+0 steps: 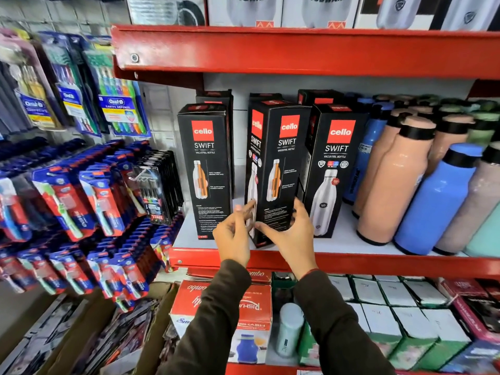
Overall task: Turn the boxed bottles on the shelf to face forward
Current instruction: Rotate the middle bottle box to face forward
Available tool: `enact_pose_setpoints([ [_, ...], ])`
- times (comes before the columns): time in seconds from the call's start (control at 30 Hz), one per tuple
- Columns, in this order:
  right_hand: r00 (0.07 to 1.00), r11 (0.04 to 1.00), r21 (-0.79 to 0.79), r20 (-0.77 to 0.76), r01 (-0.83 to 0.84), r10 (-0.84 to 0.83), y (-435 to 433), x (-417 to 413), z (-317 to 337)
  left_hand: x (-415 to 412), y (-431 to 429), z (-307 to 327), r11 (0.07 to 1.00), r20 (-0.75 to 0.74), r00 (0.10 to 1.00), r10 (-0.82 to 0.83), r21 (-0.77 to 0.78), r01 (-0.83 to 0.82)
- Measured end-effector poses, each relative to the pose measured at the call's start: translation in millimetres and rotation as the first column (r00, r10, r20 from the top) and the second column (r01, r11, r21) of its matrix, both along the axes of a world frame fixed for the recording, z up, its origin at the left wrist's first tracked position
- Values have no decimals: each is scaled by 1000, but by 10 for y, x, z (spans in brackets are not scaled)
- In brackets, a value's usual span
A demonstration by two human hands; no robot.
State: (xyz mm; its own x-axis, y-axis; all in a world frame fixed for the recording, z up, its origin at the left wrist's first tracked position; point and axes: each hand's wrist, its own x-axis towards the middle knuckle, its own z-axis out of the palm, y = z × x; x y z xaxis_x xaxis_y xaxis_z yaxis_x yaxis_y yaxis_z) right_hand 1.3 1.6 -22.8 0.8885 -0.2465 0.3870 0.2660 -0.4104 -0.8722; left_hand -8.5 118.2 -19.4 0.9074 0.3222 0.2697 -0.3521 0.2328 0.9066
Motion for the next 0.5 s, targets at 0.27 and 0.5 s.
enact_pose_setpoints([
  [0.27, 998, 996, 77, 45, -55, 51, -67, -15, 137, 126, 83, 6, 958, 106, 994, 40, 279, -68],
  [0.5, 984, 978, 107, 9, -179, 179, -108, 3, 153, 345, 150, -103, 908, 25, 999, 29, 417, -37],
])
